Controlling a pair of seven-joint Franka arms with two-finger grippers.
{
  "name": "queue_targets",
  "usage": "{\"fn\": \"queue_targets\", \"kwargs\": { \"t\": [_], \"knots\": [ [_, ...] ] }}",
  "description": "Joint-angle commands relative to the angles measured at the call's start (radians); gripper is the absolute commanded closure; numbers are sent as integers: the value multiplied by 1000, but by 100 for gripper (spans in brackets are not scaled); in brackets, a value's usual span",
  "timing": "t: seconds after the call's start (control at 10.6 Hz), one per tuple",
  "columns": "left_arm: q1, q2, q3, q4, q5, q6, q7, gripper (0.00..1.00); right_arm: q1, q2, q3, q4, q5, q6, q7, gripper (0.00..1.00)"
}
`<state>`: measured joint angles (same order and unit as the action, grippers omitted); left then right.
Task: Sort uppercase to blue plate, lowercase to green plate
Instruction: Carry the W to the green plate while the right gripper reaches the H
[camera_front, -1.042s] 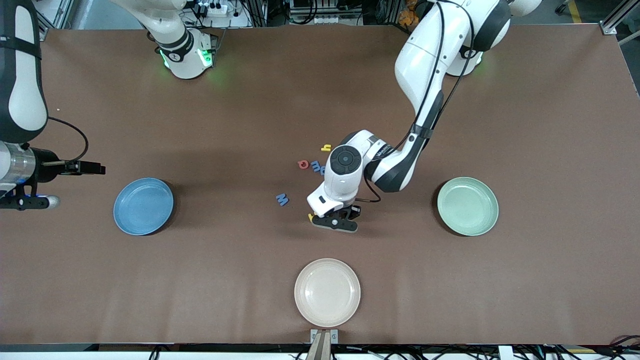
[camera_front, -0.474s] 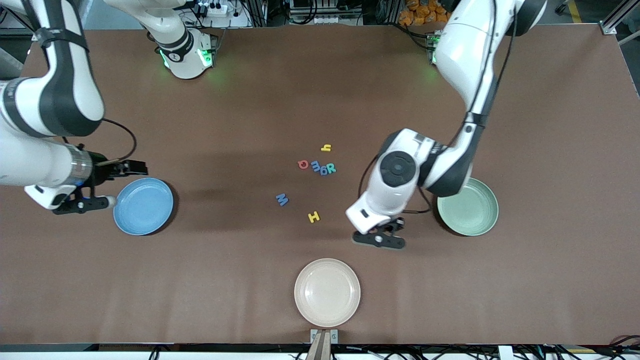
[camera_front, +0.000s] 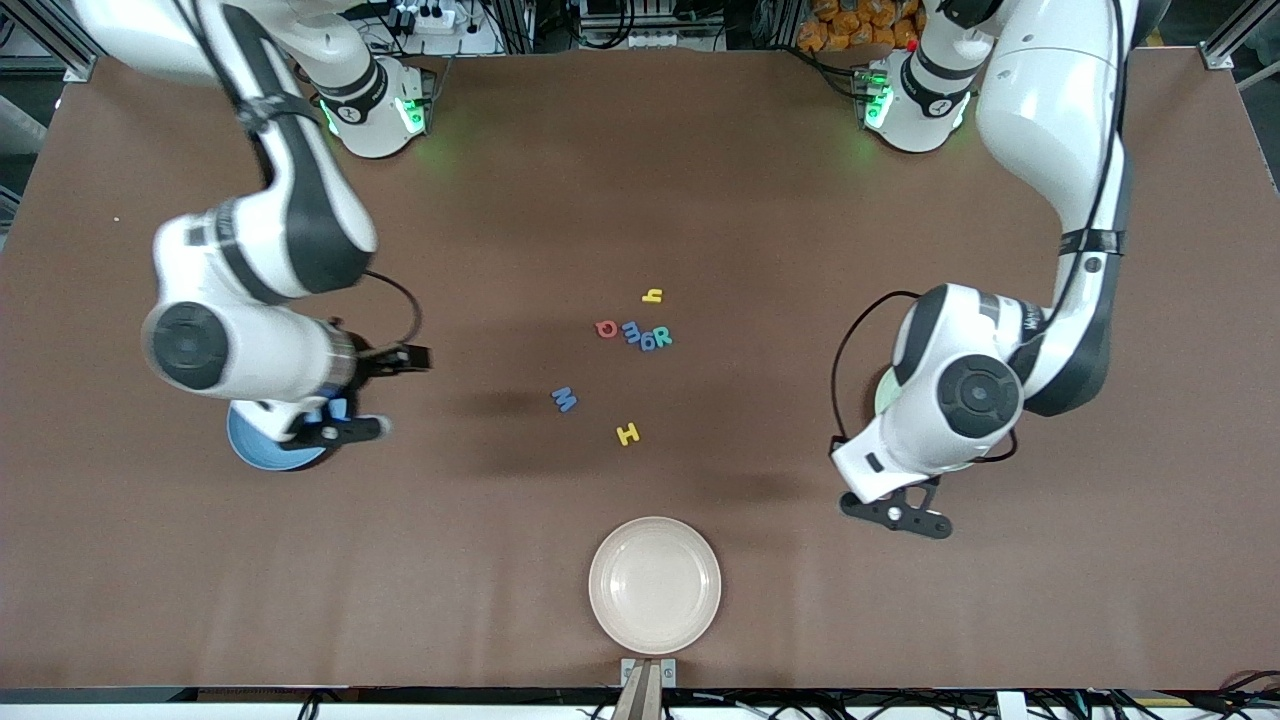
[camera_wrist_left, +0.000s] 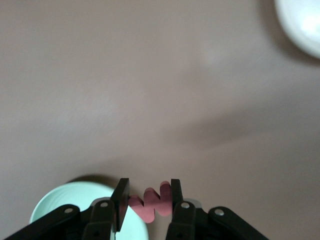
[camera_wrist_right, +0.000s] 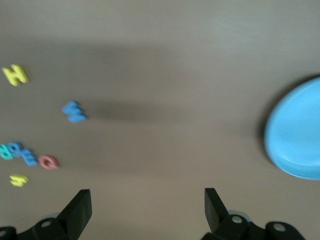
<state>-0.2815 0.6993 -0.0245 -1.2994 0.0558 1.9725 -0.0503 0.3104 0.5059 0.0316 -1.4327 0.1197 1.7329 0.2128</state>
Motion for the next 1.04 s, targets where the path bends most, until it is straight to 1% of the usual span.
{"fn": "queue_targets", "kwargs": {
  "t": [0.0, 0.19, 0.28, 0.38, 0.47, 0.57, 0.66, 0.76, 0.85, 0.95],
  "knots": [
    [56, -82, -14, -182, 10, -4, 20, 100, 119, 138, -9, 118, 28, 119, 133, 0],
    [68, -122, 18, -289, 10, -12, 21, 100, 162, 193, -9, 120, 29, 250, 154, 0],
    [74, -136, 21, -329, 10, -29, 21, 100, 189, 219, -7, 121, 29, 308, 155, 0],
    [85, -144, 32, -349, 12, -41, 30, 100, 214, 245, -9, 121, 29, 370, 161, 0],
    [87, -144, 47, -354, 10, -52, 65, 89, 229, 269, -9, 121, 28, 425, 178, 0],
    [88, -142, 64, -356, 10, -64, 110, 68, 245, 289, -9, 121, 28, 479, 194, 0],
    [94, -142, 69, -362, 10, -66, 127, 61, 263, 305, -10, 129, 25, 520, 204, 0],
    [94, -139, 71, -365, 10, -66, 127, 20, 272, 334, -10, 152, 20, 554, 203, 0],
    [94, -139, 71, -363, 10, -66, 121, 0, 297, 373, -13, 188, 15, 589, 203, 0],
    [94, -144, 77, -360, 10, -66, 127, 0, 309, 405, -15, 218, 11, 615, 204, 0]
  ]
}}
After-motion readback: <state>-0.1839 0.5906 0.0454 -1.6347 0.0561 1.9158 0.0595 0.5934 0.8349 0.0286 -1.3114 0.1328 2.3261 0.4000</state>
